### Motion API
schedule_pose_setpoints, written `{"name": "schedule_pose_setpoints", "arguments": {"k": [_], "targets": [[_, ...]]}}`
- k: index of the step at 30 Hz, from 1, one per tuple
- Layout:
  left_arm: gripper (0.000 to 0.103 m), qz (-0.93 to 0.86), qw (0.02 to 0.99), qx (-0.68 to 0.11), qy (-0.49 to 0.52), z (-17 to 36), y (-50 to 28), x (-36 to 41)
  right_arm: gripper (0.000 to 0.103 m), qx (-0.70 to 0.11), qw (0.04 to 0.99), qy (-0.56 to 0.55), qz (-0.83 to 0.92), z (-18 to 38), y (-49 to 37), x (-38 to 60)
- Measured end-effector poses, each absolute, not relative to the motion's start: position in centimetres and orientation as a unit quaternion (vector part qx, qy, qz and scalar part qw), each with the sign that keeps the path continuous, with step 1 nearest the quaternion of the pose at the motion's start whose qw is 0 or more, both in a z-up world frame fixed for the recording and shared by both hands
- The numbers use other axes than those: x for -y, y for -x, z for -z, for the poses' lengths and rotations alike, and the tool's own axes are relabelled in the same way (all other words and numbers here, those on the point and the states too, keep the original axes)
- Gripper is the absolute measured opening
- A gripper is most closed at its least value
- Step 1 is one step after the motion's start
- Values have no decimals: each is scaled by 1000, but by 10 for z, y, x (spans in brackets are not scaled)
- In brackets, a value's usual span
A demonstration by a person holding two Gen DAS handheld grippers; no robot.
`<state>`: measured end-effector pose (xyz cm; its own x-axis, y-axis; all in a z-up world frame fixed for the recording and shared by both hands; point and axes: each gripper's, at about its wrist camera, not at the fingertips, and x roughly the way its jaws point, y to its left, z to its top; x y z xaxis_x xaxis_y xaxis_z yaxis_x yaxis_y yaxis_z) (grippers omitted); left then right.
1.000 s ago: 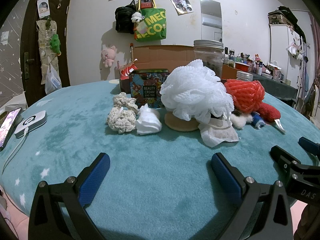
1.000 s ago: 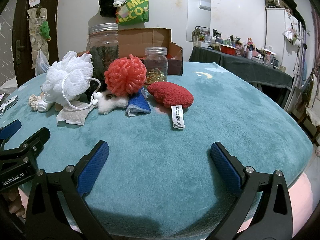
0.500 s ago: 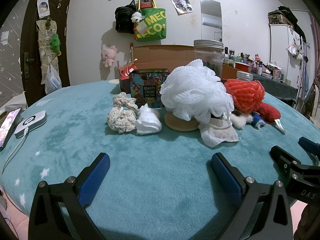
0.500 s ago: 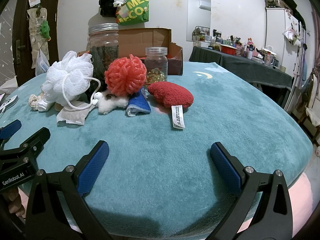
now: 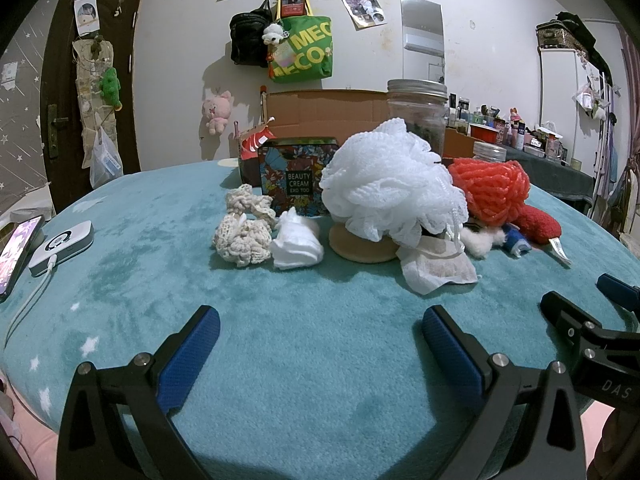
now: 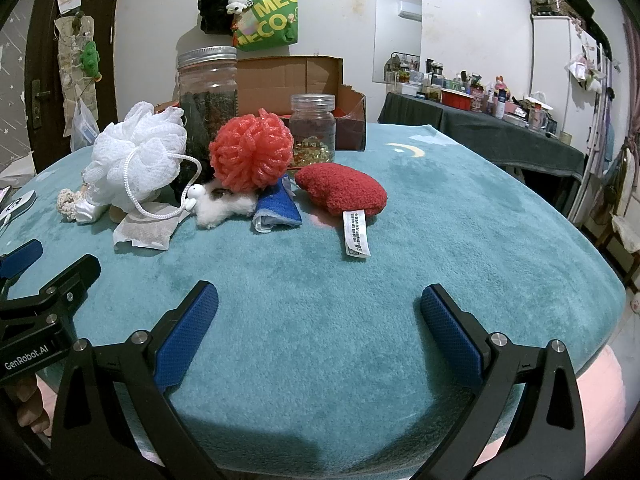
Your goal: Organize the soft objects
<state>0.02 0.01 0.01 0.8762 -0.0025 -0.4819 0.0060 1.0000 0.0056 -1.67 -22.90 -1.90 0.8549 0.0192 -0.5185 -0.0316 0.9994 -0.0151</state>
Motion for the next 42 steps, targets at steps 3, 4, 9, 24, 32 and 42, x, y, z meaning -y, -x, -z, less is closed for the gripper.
{"name": "schedule_pose_setpoints", "arguments": {"k": [3,4,9,24,32,42], "targets": [[103,2,969,-249,-3,0,0,0,103,-269,963,12,-13,19,17,229],[103,2,969,-249,-4,0,0,0,103,-269,963,12,-13,19,17,229],[103,2,968,-249,-3,0,0,0,103,-269,963,12,-14,19,17,230],[103,49,974,-217,-30,-33,-9,2,103,-225,973,18,-54,-27,3,245],[103,96,969,-225,-34,-62,-38,6,103,-232,963,30,-132,-58,-42,240],[98,129,947,-290,-57,-63,-87,13,103,-304,926,54,-218,-49,-92,226]]}}
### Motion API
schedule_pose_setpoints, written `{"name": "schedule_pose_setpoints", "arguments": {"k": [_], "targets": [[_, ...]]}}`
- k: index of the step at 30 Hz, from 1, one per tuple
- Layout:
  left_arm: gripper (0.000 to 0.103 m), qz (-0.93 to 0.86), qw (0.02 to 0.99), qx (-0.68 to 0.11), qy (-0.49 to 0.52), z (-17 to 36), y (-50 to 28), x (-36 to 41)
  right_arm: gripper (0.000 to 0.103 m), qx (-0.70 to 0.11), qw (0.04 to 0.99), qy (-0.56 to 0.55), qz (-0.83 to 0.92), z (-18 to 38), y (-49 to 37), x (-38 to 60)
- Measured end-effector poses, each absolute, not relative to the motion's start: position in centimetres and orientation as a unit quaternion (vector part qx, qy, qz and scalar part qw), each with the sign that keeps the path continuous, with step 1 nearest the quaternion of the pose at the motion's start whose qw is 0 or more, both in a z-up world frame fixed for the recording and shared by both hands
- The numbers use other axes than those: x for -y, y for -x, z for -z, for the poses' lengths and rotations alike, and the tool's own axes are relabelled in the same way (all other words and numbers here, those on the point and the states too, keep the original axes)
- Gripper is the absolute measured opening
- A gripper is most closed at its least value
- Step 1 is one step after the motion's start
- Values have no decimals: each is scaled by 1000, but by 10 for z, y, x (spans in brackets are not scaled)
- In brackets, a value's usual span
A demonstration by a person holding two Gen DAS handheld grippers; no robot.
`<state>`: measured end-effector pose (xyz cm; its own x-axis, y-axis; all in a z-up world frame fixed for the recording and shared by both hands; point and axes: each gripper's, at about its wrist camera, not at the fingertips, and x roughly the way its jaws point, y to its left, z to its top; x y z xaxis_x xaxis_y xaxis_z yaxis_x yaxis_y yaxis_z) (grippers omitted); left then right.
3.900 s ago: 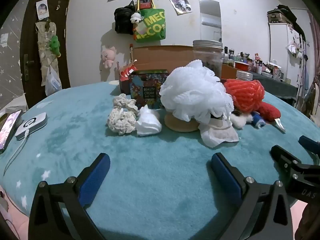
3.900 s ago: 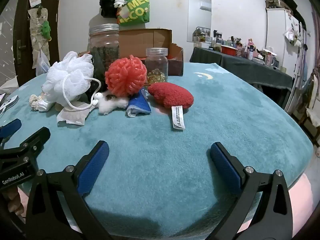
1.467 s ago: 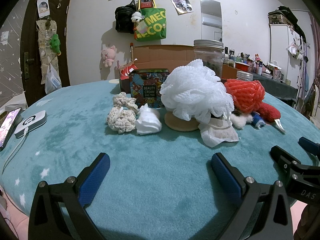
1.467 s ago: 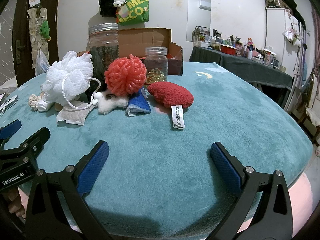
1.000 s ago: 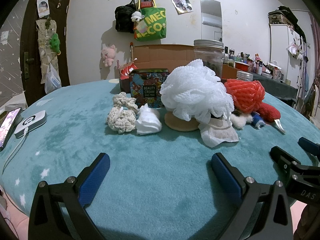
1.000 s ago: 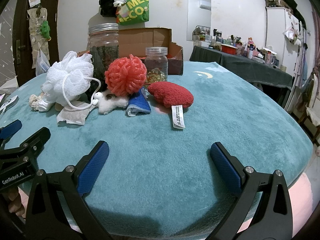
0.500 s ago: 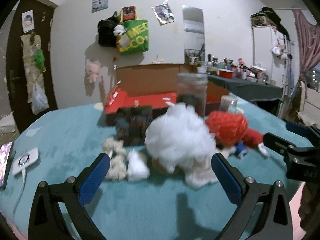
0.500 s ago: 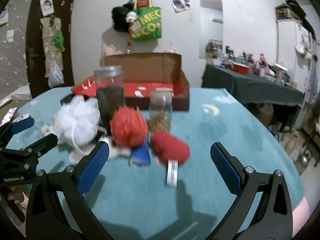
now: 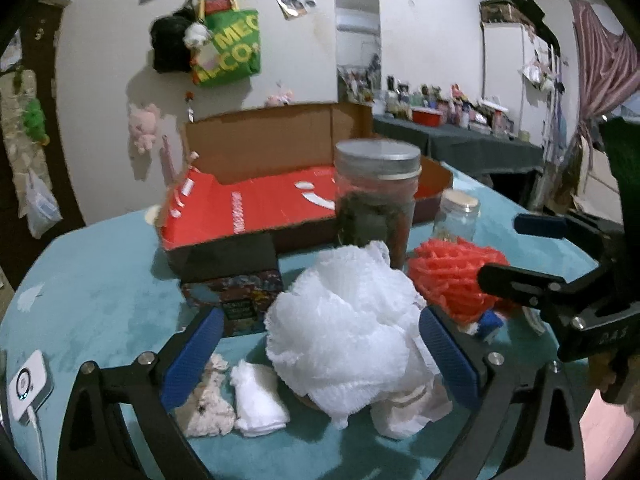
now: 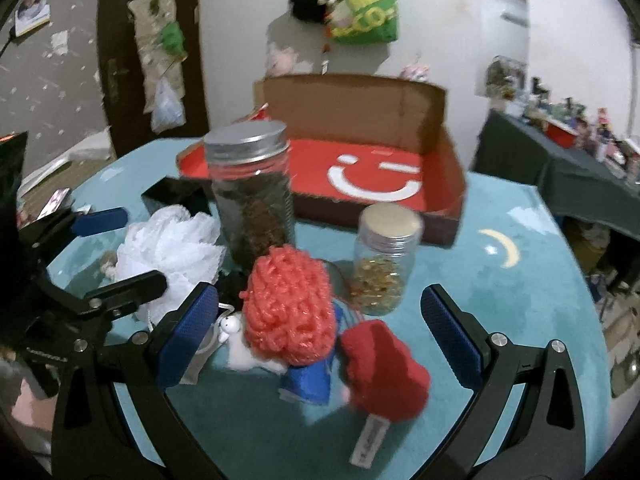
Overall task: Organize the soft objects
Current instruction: 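Grasp the white mesh pouf with the left tool while the right tool grasps the red-orange pouf, then carry both poufs into the red box and open both tools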
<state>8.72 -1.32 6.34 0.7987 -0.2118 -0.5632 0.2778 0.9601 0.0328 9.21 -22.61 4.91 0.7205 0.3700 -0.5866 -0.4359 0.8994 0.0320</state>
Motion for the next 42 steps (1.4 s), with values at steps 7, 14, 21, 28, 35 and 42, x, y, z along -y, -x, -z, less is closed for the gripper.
{"name": "schedule_pose_setpoints", "arguments": {"k": [7,14,21,28,35,42], "targets": [[77,175,929,-318,-66,-54,-95,21,50,-363,891,54,-267,-30,-110,217],[56,195,925,-322,-50,-51,-92,14,40,-345,900,39,-265,-34,-100,223],[44,198,928,-315,-38,-62,-88,7,40,-323,912,23,-253,-49,-89,233],[43,191,941,-276,-39,-95,-74,-3,40,-293,926,1,-239,-70,-77,249],[43,183,952,-239,-55,-138,-74,-17,40,-262,936,2,-237,-104,-81,256],[44,183,958,-207,-81,-181,-102,-20,40,-241,936,27,-255,-152,-116,247]]}}
